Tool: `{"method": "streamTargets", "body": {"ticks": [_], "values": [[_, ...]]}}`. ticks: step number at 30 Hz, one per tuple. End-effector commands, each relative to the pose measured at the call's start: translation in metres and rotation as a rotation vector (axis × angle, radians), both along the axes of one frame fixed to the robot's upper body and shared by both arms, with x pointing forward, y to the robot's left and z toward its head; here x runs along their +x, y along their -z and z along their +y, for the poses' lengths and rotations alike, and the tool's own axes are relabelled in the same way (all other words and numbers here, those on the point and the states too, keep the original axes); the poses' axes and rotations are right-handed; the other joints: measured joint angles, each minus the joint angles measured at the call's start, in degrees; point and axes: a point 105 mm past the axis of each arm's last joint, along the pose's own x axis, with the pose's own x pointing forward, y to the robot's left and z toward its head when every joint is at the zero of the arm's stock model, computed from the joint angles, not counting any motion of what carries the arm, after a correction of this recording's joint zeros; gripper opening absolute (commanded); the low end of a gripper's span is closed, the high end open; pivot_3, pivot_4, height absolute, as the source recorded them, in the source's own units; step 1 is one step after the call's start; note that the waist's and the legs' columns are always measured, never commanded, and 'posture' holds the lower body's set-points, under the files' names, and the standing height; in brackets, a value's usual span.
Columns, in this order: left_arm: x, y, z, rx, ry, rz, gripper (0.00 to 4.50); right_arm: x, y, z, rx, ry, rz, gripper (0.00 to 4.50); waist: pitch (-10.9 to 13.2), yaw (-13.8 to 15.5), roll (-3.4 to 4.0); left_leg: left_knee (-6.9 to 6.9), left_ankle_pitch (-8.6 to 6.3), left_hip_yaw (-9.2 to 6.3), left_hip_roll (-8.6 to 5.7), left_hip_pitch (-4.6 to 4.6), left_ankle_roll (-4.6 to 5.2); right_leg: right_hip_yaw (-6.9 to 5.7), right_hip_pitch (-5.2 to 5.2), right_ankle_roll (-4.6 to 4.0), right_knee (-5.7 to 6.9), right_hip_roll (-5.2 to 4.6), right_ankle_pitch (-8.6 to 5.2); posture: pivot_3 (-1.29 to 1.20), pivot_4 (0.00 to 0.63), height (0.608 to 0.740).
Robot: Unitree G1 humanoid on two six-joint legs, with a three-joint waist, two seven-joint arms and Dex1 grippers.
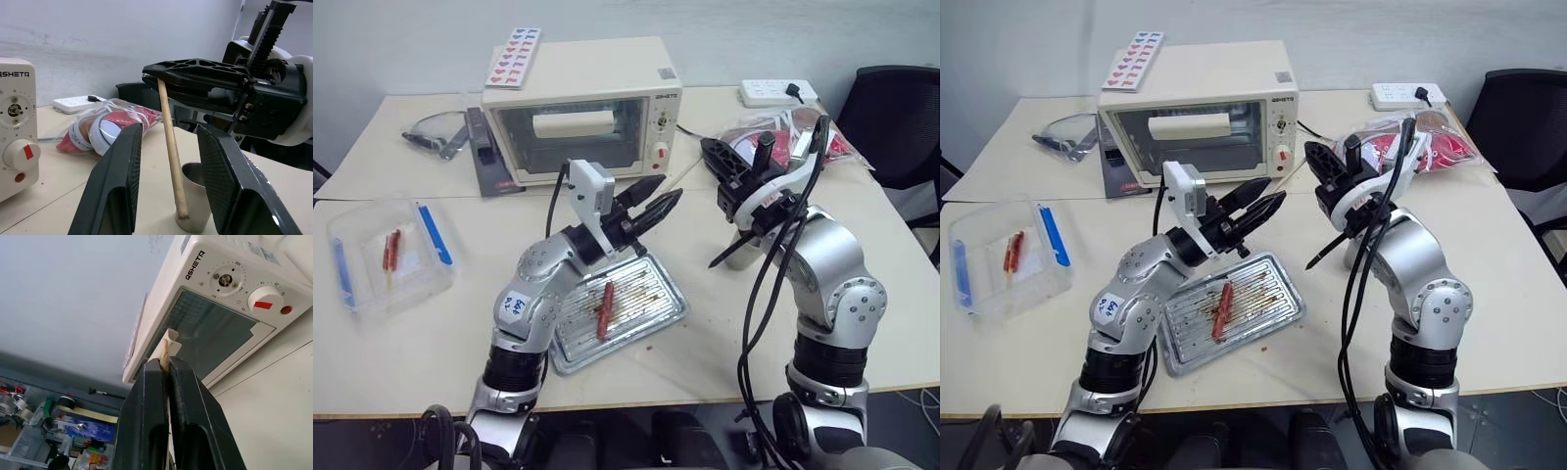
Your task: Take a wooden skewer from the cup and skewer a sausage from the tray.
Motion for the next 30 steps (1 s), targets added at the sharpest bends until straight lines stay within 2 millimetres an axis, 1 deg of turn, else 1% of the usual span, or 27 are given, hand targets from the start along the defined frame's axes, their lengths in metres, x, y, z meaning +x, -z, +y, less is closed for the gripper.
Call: {"method": "streamTargets", "body": {"ticks": [1, 6, 9, 13, 14, 22, 23, 30], "values": [[-0.004, -0.013, -0.001, -0.029, -0.028, -0.067, 1.84, -0.003, -0.013, 0.003, 0.046, -0.009, -0.033, 0.0, 0.0, 0.0, 0.0, 0.0, 0.0, 0.0, 0.0, 0.0, 0.0, 0.0, 0.0, 0.0, 0.0, 0.0, 0.0, 0.0, 0.15, 0.74], [-0.001, -0.012, 0.0, -0.029, -0.04, -0.07, 1.84, -0.001, -0.014, 0.002, 0.061, -0.004, -0.031, 0.0, 0.0, 0.03, 0.0, 0.0, 0.0, 0.0, 0.0, 0.0, 0.0, 0.0, 0.01, 0.0, -0.01, 0.0, 0.0, 0.0, 0.15, 0.74], [0.001, -0.013, 0.001, -0.034, -0.047, -0.072, 1.4, 0.0, -0.015, 0.002, 0.063, -0.004, -0.033, 0.0, 0.0, 0.0, 0.0, 0.0, 0.0, 0.0, 0.0, 0.0, 0.0, -0.01, 0.0, 0.0, -0.01, 0.0, 0.0, 0.0, 0.15, 0.74], [0.002, -0.012, 0.001, -0.029, -0.048, -0.07, 0.48, 0.001, -0.015, 0.001, 0.067, -0.004, -0.033, 0.0, 0.0, -0.01, 0.0, -0.01, 0.0, 0.0, 0.0, 0.0, 0.0, -0.01, 0.0, 0.0, -0.02, 0.0, 0.0, 0.0, 0.15, 0.74], [0.002, -0.012, 0.001, -0.025, -0.048, -0.068, 0.31, 0.001, -0.015, 0.001, 0.068, -0.003, -0.034, 0.0, 0.0, -0.01, 0.0, -0.01, 0.0, 0.0, 0.0, 0.0, 0.0, -0.01, 0.0, 0.0, -0.02, 0.0, 0.0, 0.0, 0.15, 0.74], [0.004, -0.013, 0.0, -0.032, -0.053, -0.07, 0.31, 0.001, -0.014, 0.0, 0.071, -0.006, -0.033, 0.0, 0.0, 0.0, 0.0, -0.01, 0.0, 0.0, 0.0, -0.01, 0.0, 0.0, 0.0, 0.0, -0.02, 0.0, 0.0, 0.0, 0.15, 0.74], [0.005, -0.015, 0.001, -0.041, -0.063, -0.073, 0.13, 0.002, -0.013, 0.0, 0.07, -0.006, -0.031, 0.0, 0.0, 0.0, 0.0, -0.01, 0.0, 0.0, 0.0, 0.0, 0.0, 0.0, 0.0, 0.0, -0.02, 0.0, 0.0, 0.0, 0.15, 0.74], [0.01, -0.02, 0.005, -0.057, -0.088, -0.085, 0.13, 0.002, -0.012, -0.002, 0.069, -0.002, -0.027, 0.0, 0.0, 0.0, 0.0, -0.01, 0.0, 0.0, 0.0, -0.01, 0.0, -0.01, 0.0, 0.0, -0.02, 0.0, 0.0, 0.0, 0.15, 0.74]]}}
